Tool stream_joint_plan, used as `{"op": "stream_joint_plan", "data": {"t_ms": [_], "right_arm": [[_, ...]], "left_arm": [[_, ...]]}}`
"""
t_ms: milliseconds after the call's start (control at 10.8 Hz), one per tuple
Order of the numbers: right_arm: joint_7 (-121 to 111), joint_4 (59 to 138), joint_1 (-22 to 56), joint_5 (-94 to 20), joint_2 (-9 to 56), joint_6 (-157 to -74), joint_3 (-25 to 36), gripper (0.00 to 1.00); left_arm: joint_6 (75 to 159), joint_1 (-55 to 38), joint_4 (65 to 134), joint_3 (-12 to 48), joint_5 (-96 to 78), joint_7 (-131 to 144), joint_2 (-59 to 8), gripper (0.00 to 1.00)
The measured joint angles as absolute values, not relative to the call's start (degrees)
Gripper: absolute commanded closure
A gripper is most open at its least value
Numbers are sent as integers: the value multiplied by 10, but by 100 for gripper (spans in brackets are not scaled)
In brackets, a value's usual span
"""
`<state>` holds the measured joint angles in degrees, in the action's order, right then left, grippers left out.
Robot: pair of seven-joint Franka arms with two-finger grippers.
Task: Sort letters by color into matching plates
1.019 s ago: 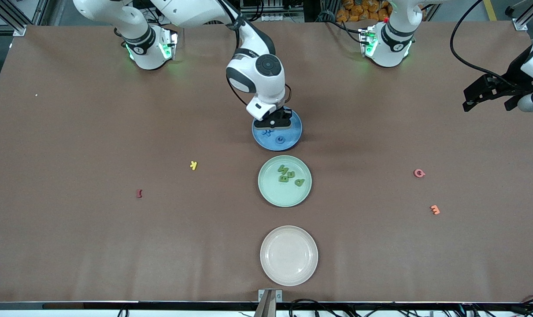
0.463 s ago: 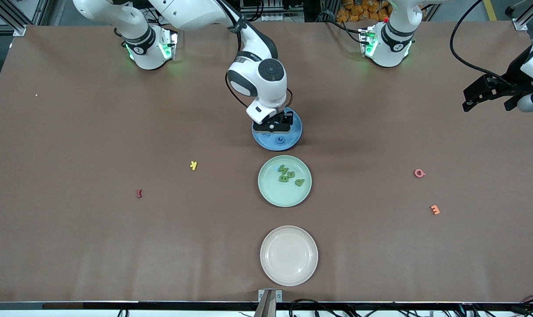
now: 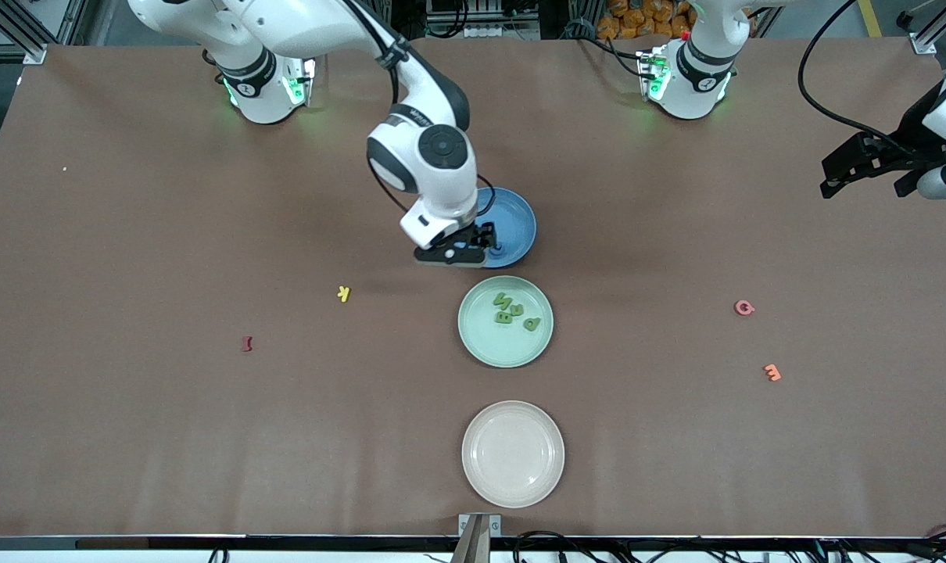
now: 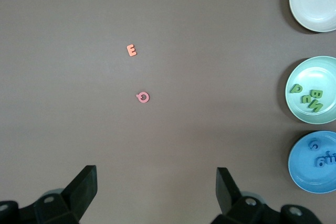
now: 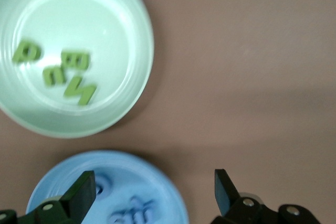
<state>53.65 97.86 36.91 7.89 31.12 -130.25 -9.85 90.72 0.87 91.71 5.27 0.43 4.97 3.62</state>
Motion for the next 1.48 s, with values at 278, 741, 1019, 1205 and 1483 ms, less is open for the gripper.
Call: {"op": "stream_joint_plan", "data": {"t_ms": [278, 741, 1019, 1205, 1483], "right_arm": [[460, 978, 303, 79, 282, -1275, -94, 0], [352, 978, 211, 79, 242, -1247, -57, 0], [259, 978, 196, 79, 228, -1246, 16, 0], [201, 977, 182, 79, 225, -1246, 56, 0], [113, 972, 138, 79, 221, -1247, 72, 0]], "left_arm": [[907, 8, 917, 56, 4, 50, 36, 0], [907, 9, 916, 53, 5, 46, 37, 0], [907, 10, 916, 51, 5, 42, 38, 0], [907, 10, 916, 51, 5, 42, 38, 0], [907, 10, 916, 52, 5, 42, 38, 0]]}}
